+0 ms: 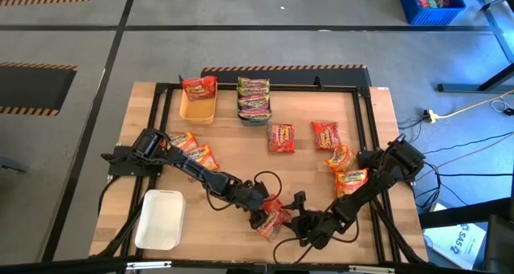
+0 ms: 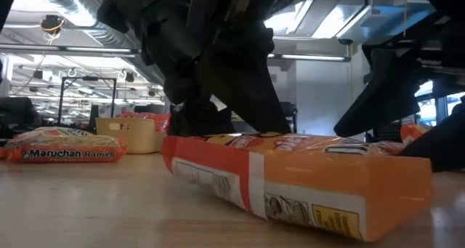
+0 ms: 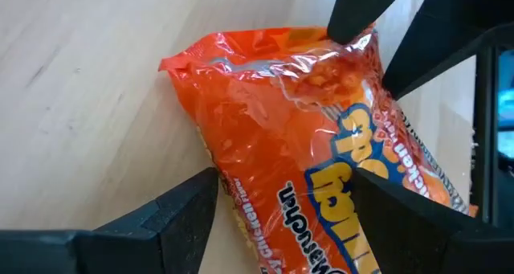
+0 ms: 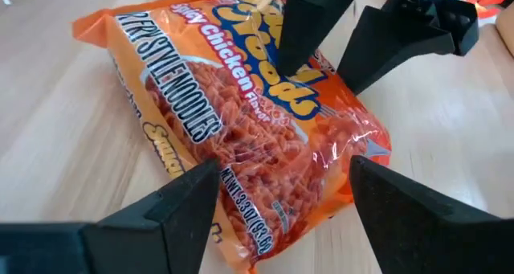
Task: Sort Maruchan noodles
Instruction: Put the orange noodle pack into the yellow bin
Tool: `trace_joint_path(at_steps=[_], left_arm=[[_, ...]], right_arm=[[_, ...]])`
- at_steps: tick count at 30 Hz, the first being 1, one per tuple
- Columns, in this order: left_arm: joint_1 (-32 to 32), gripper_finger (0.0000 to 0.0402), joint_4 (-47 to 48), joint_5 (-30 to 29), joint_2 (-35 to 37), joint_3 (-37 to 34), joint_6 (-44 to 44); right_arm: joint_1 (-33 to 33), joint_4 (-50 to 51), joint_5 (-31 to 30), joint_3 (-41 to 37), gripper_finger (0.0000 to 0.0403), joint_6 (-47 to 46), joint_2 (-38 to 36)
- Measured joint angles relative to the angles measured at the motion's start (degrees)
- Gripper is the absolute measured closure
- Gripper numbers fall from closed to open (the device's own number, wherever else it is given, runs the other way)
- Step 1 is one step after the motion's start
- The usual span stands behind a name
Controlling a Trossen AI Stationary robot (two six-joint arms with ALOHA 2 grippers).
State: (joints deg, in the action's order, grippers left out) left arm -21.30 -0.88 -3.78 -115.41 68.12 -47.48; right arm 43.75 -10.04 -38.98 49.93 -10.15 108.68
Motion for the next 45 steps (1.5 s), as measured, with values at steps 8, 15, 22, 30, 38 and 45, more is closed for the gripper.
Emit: trace_joint_path(at_steps=[8, 15, 22, 30, 38, 45], left_arm=[[-2.1, 0.0125, 7.1, -1.5, 6.6, 0.0, 0.7], [-12.4, 0.0125, 9.0, -12.5, 8.0, 0.0, 4.0], [-18.6, 0.0125, 5.9, -18.7, 0.9, -0.1, -0.3], [-16.3, 0.0125, 4.3, -21.0, -1.8, 0.1, -4.9], [-10.0, 0.0125, 8.5, -27.2, -0.7, -0.2, -2.3], [-7.0, 0.0125, 19.2, -24.0, 5.7, -0.1, -3.5]], right_arm=[[0.1, 10.2, 0.6, 3.8, 0.0139, -0.8, -3.5], [0.1, 17.9, 1.1, 3.4, 0.0139, -8.4, -7.3], [-2.9, 15.4, 3.3, 1.1, 0.0139, -11.1, -7.5], [-4.3, 9.3, 8.2, -2.1, 0.0139, -11.6, -7.4], [-4.2, 9.5, 10.0, -2.3, 0.0139, -10.7, -7.7], [-4.4, 17.2, 6.4, -2.2, 0.0139, -12.7, -12.3]])
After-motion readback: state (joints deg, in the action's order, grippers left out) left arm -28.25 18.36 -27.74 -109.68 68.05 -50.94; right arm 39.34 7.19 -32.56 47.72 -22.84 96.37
